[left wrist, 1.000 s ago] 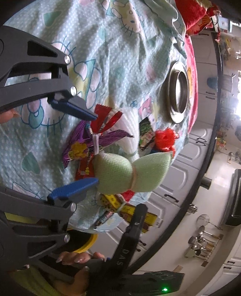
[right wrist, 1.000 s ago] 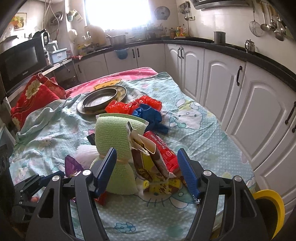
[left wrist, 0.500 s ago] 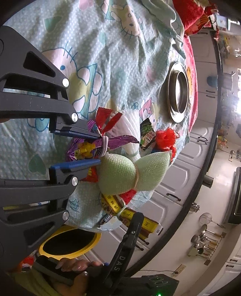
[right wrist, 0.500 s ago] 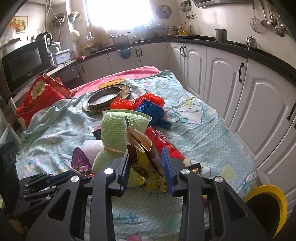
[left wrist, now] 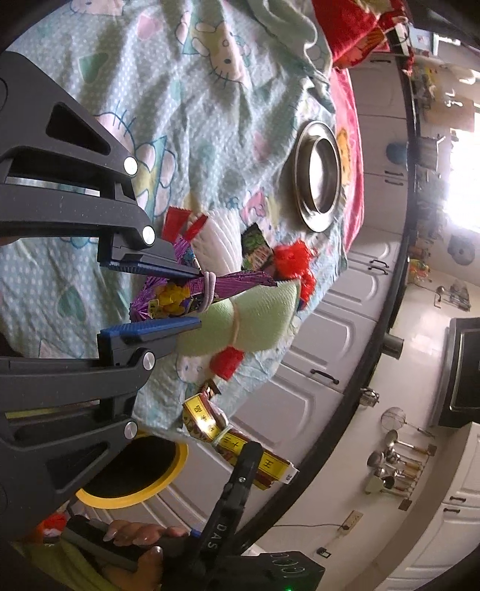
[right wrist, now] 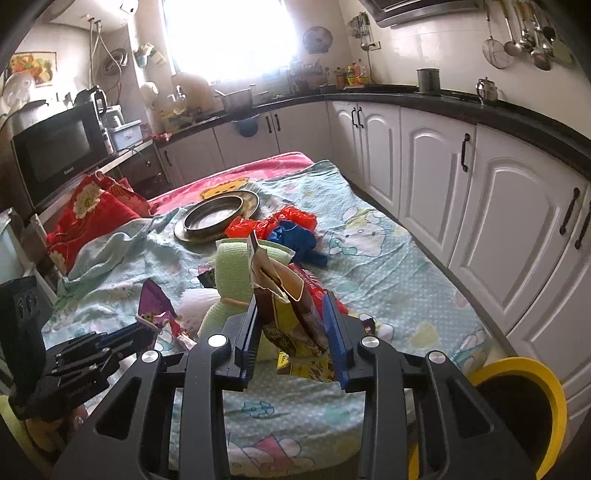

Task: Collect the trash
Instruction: 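Carry the wrappers and tape measure with both tools over the bin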

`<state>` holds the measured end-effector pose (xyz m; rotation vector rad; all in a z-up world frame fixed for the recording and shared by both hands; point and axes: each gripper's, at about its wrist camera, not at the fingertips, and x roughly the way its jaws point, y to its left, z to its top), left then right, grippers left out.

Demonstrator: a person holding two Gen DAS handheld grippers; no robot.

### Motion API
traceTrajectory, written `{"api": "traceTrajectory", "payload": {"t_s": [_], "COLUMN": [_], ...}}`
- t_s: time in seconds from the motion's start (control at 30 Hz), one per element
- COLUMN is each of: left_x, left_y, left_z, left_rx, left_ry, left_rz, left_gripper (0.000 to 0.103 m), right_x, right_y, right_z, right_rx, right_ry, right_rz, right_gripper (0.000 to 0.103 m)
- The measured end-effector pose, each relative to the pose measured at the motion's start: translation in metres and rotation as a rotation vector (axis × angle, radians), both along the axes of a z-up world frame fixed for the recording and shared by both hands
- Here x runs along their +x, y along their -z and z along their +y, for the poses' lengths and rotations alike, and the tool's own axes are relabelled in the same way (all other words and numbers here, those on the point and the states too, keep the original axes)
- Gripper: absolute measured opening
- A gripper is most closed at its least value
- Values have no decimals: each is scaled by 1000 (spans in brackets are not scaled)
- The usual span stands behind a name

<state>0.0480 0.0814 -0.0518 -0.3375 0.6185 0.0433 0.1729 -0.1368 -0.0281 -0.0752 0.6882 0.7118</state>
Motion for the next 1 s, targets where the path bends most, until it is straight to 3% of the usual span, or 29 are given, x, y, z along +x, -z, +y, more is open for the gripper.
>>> {"api": "traceTrajectory", "payload": {"t_s": [1.0], "left_x": [26], "left_y": [-25], "left_z": [-77], "left_rx": [37], "left_ry": [175], "left_rz": [-42], "left_gripper": [15], "right_x": [-30], "right_y": [-23], "right_z": [-88], "right_rx": [58], "right_ry": [129], "right_rz": [-32], "right_gripper": [31]}}
